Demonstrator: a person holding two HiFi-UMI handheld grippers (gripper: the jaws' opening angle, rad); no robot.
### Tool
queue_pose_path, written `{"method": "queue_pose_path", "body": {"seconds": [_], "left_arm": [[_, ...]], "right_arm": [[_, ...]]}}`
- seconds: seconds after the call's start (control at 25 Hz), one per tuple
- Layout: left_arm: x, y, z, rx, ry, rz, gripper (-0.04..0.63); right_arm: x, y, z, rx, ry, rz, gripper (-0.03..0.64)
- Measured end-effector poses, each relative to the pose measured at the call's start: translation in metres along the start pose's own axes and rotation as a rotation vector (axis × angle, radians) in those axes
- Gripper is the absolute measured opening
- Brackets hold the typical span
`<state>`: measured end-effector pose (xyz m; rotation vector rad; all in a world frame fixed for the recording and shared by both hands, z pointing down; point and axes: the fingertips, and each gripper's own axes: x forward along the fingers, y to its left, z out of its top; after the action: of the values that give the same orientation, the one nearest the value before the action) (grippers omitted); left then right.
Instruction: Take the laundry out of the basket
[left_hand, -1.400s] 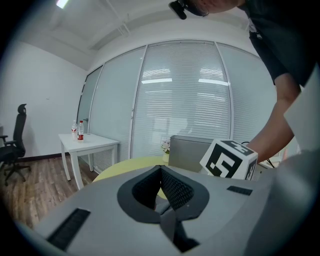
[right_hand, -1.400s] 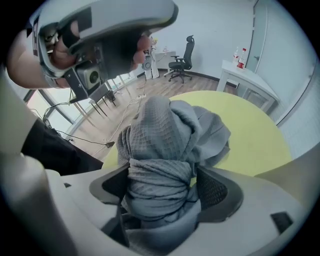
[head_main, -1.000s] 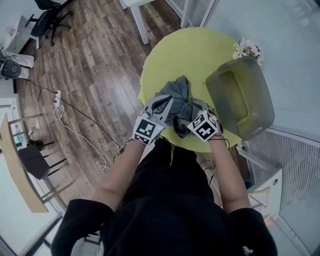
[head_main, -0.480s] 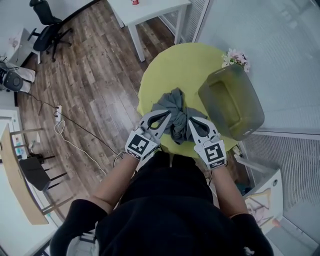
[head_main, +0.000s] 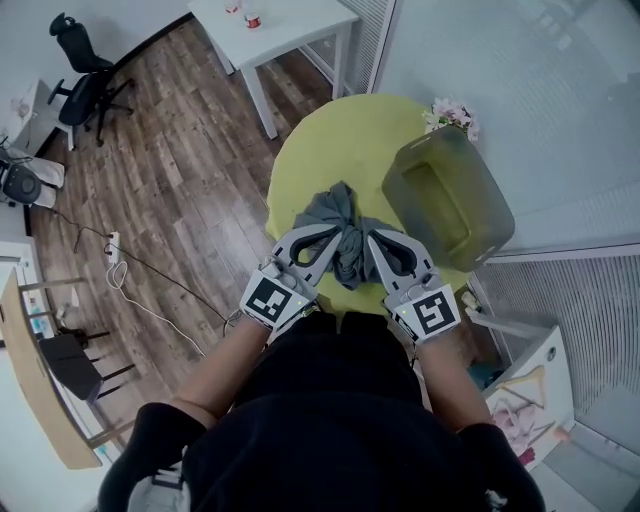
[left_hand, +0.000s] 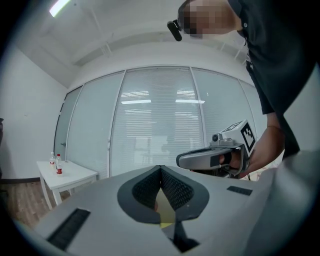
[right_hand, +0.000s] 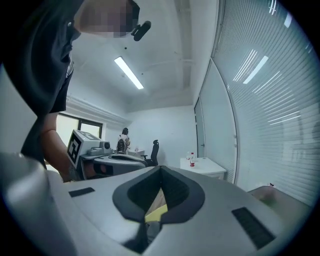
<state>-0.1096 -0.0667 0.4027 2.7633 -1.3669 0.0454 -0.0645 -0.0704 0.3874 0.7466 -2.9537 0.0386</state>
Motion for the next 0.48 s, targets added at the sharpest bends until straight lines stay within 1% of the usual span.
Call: {"method": "queue_pose_path", "body": {"seconds": [0.24,0.36,0.48], "left_arm": [[0.002,-0.008,0.01,0.012,0.001,-0.024,0.003],[0.004,-0.012,0.012,0.006,-0.008,-0.032,0.003],[0.006,-0.013,0.013,0.012,0.0,-0.041,0.003]], "right_arm": [[-0.005,0.002,0.014,-0.011,-0.031,-0.022,0.021],[-0.007,0.0,0.016,-0.013,-0.037,-0.035,0.021],[-0.008,-0.003,0.015,-0.004,-0.043,-0.045,0.021]]}}
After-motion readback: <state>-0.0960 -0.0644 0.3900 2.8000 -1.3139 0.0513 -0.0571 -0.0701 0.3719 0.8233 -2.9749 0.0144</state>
